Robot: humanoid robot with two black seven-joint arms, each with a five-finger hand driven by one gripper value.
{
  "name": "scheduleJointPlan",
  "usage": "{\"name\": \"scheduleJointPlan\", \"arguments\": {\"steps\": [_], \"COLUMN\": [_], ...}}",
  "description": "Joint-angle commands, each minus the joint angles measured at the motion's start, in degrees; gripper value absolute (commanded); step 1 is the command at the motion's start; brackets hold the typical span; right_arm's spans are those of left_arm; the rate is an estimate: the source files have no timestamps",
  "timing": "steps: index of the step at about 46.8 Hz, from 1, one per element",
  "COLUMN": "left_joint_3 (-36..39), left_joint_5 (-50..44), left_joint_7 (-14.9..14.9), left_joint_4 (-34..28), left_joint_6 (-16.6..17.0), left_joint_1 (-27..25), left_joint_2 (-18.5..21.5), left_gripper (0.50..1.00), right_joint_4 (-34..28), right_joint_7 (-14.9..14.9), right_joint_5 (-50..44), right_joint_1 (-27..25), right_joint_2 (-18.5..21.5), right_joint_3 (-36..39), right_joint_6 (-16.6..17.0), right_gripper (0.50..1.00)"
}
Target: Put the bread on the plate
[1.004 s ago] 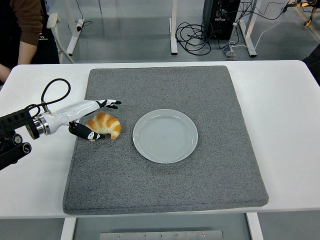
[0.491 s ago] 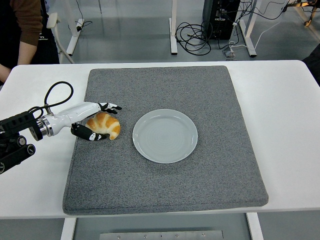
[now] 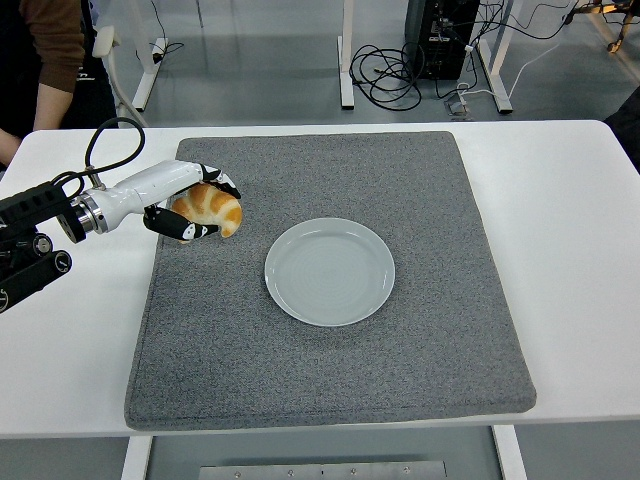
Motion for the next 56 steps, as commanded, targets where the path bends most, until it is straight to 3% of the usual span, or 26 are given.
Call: {"name": "scheduleJointPlan", "arguments": {"steps": [1,14,32,49,56], "left_joint_3": [0.0,1.76,4.93,6.59,8.18], "left_joint_5": [-0.32,-0.32,-0.41,-0.41,-0.41], "left_joint_7": [0.01,0.01,0.01,0.03,0.11], "left_joint_4": [0.0,0.09,0.09,0.09,0.0], "left_joint_6": [-1.03,-1.56,-2.26,-8.5,-10.87], "left_joint_1": [0.12,-0.23,-7.25,-19.2,-23.6], "left_joint_2": [-0.03,0.49,2.43,1.72,-1.52], "left_gripper": [0.5,0.5,0.5,0.5,0.5], "right_joint_4": [-0.01,-0.01,-0.01,-0.01,-0.01], "right_joint_7": [0.0,0.0,0.0,0.0,0.0], "right_joint_5": [-0.01,0.08,-0.01,-0.01,-0.01], "right_joint_1": [0.0,0.0,0.0,0.0,0.0], "right_joint_2": [0.0,0.0,0.0,0.0,0.0], "right_joint_3": [0.0,0.0,0.0,0.0,0.0], "right_joint_6": [0.0,0.0,0.0,0.0,0.0], "right_gripper": [1.0,1.0,1.0,1.0,1.0]}}
